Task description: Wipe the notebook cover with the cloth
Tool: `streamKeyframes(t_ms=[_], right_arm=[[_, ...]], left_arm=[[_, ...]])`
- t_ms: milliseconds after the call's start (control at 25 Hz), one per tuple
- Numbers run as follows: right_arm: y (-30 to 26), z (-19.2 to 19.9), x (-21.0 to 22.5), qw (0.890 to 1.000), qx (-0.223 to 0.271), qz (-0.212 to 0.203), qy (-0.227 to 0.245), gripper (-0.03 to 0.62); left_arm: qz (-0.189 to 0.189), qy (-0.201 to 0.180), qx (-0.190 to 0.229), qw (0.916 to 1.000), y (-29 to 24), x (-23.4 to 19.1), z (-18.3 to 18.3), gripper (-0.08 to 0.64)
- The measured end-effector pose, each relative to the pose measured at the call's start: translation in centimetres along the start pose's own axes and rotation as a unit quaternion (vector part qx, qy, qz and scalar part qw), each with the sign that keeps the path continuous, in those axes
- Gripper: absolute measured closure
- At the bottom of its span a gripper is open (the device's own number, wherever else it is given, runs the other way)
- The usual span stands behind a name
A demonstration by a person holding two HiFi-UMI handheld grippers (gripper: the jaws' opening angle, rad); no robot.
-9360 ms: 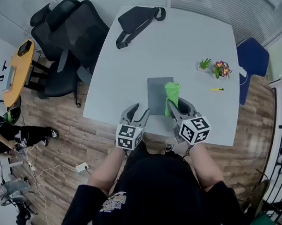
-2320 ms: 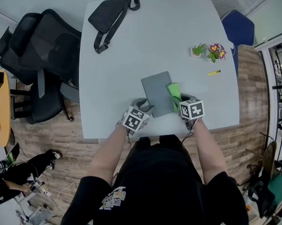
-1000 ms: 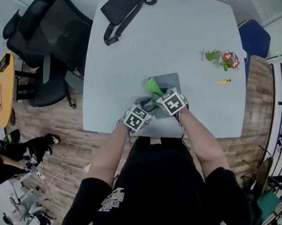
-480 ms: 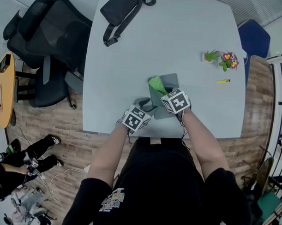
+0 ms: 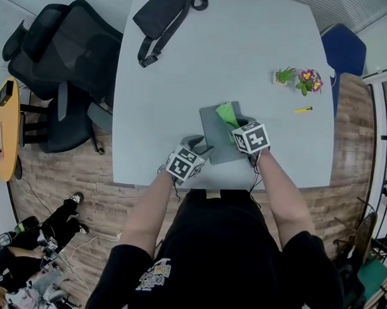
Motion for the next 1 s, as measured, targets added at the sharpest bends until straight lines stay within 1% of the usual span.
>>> streamKeyframes(t_ms=[320, 600, 720, 800, 920, 1000], right_arm=[[1.0, 1.0, 1.4, 0.999, 0.013, 0.023, -0.035, 0.482], [2.5, 2.7, 3.5, 0.994, 0.018, 0.055, -0.093, 0.481], [3.0, 3.1, 4.1, 0.993, 0.002, 0.080, -0.090, 0.482], [3.3, 3.3, 4.3, 0.992, 0.002, 0.092, -0.084, 0.482], [3.5, 2.6, 3.9, 0.993, 0.024, 0.093, -0.072, 0.482], [3.4, 1.6, 3.3, 0.994, 0.036, 0.086, -0.056, 0.482]], left_arm=[[0.000, 0.002, 0.000, 1.0000, -0.1, -0.1, -0.1, 0.357], [0.000, 0.003, -0.001, 1.0000, 0.0, 0.0, -0.1, 0.357], [0.000, 0.003, -0.002, 1.0000, 0.0, -0.1, 0.0, 0.357], [0.000, 0.004, -0.001, 1.0000, 0.0, -0.1, 0.0, 0.357], [0.000, 0.004, -0.001, 1.0000, 0.0, -0.1, -0.1, 0.357], [0.000, 0.004, -0.001, 1.0000, 0.0, -0.1, -0.1, 0.357]])
Point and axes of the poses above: the fingertips, and each gripper's own axes: y backward along the fingers, x to its right, z out of its underside, the point moved 9 cm from there along y, backward along the fingers, and after that the axes turned 3 degrees about y, right-handed, at the moved point
